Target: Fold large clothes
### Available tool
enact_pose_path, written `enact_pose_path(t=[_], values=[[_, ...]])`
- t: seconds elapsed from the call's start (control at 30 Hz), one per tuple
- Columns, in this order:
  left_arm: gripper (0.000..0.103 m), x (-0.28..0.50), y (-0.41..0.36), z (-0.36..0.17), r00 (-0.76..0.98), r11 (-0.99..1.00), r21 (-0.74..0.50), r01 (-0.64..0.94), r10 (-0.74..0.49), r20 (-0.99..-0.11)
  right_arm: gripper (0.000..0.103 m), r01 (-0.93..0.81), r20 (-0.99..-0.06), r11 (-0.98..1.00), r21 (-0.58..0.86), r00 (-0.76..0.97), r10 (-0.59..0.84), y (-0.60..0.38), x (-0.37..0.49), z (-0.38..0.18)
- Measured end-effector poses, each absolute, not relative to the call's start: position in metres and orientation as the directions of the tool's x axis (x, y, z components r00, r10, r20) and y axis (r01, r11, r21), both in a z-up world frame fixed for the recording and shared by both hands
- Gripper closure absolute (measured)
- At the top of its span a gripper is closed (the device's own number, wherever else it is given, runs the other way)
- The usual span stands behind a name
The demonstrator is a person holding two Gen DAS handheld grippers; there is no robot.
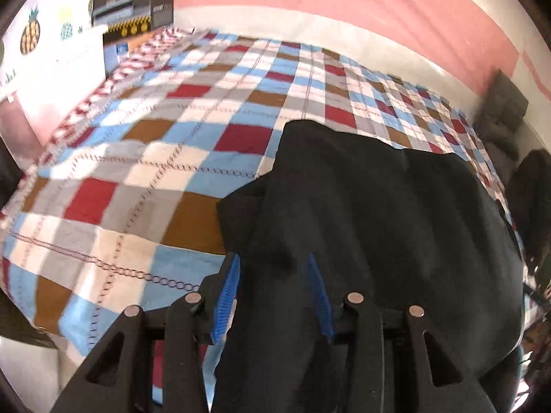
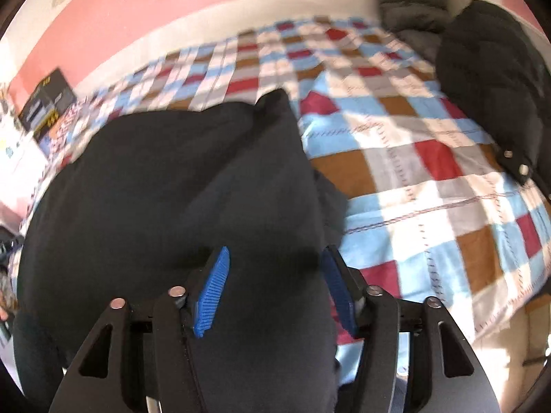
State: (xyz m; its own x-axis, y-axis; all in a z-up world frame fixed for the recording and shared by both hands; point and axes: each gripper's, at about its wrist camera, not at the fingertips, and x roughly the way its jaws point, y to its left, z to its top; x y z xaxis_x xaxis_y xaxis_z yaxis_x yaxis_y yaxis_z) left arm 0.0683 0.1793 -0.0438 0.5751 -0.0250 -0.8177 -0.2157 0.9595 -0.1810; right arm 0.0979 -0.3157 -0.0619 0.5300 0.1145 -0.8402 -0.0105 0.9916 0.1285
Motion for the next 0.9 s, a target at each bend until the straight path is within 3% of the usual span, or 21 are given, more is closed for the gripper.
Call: enact_pose_path(t=[0.07, 0.2, 0.37, 0.53, 0.7, 0.77, 0.9], values=[[0.056, 0.075, 0.185, -0.056, 0.549, 0.948, -0.209, -0.241, -0.045, -0.835, 0.026, 0.009, -0.846, 0.991, 0.135, 0.522, 0.111, -0.321, 0.102, -0.069], [0.044, 0.076, 0.188, -0.060, 0.558, 0.947, -0.203, -0.247, -0.032, -0.829, 0.026, 0.068, -0.852, 0.987, 0.144, 0.517, 0.089, -0.340, 0.105, -0.075], [0.048, 0.082, 0.174, -0.036, 0.587, 0.960, -0.178, -0.218, -0.017, -0.810, 0.026, 0.084, -0.833, 0.991, 0.107, 0.552, 0.043, -0.341, 0.104, -0.055], [0.048, 0.111, 0.140, -0.014, 0.629, 0.979, -0.176, -0.106, -0.071, -0.774, 0.026, -0.049, -0.761, 0.981, 0.188, 0.624, 0.177, -0.303, 0.116, -0.025], [0.048, 0.130, 0.085, 0.003, 0.637, 0.977, -0.209, 0.033, -0.182, -0.749, 0.047, -0.176, -0.751, 0.964, 0.199, 0.605, 0.265, -0.253, 0.137, -0.019], [0.048, 0.137, 0.052, 0.008, 0.627, 0.972, -0.204, 0.116, -0.231, -0.744, 0.062, -0.246, -0.748, 0.952, 0.181, 0.594, 0.296, -0.225, 0.145, -0.020], [0.048, 0.161, -0.005, 0.006, 0.588, 0.954, -0.197, 0.228, -0.296, -0.753, 0.077, -0.267, -0.798, 0.955, 0.128, 0.544, 0.259, -0.199, 0.164, -0.043]])
